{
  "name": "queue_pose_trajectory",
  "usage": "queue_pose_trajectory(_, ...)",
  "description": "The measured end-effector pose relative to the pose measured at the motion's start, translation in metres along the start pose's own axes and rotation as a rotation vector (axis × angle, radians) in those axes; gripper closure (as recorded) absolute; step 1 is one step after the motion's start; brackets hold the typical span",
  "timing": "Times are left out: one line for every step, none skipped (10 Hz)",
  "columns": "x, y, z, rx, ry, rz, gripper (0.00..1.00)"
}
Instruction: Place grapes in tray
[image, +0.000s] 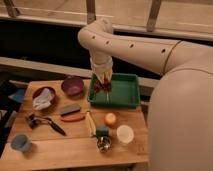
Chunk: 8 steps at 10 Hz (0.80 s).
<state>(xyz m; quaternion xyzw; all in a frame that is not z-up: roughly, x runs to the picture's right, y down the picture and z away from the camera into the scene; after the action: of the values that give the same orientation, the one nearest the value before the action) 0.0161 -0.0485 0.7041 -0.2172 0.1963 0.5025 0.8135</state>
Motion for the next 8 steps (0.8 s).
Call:
queue_pose_trajectory(0.000, 0.001, 0.000, 0.000, 0.000, -0.002, 1.00)
queue_pose_trajectory(-0.001, 0.001, 0.000, 0.004, -0.001, -0.004, 1.00)
queue_pose_trajectory(-0.001, -0.005, -0.001, 0.016, -0.008, 0.021, 1.00)
queue_pose_trajectory(-0.003, -0.013, -0.003, 0.023, -0.021, 0.045, 1.00)
queue_pose_trajectory(-0.010, -0.031, -0.005, 0.041, -0.039, 0.081, 1.00)
queue_pose_trajectory(-0.018, -0.047, -0.007, 0.051, -0.054, 0.110, 1.00)
queue_pose_trajectory(-0.029, -0.070, -0.007, 0.060, -0.070, 0.142, 1.00)
queue_pose_trajectory(-0.036, -0.085, -0.005, 0.064, -0.071, 0.164, 1.00)
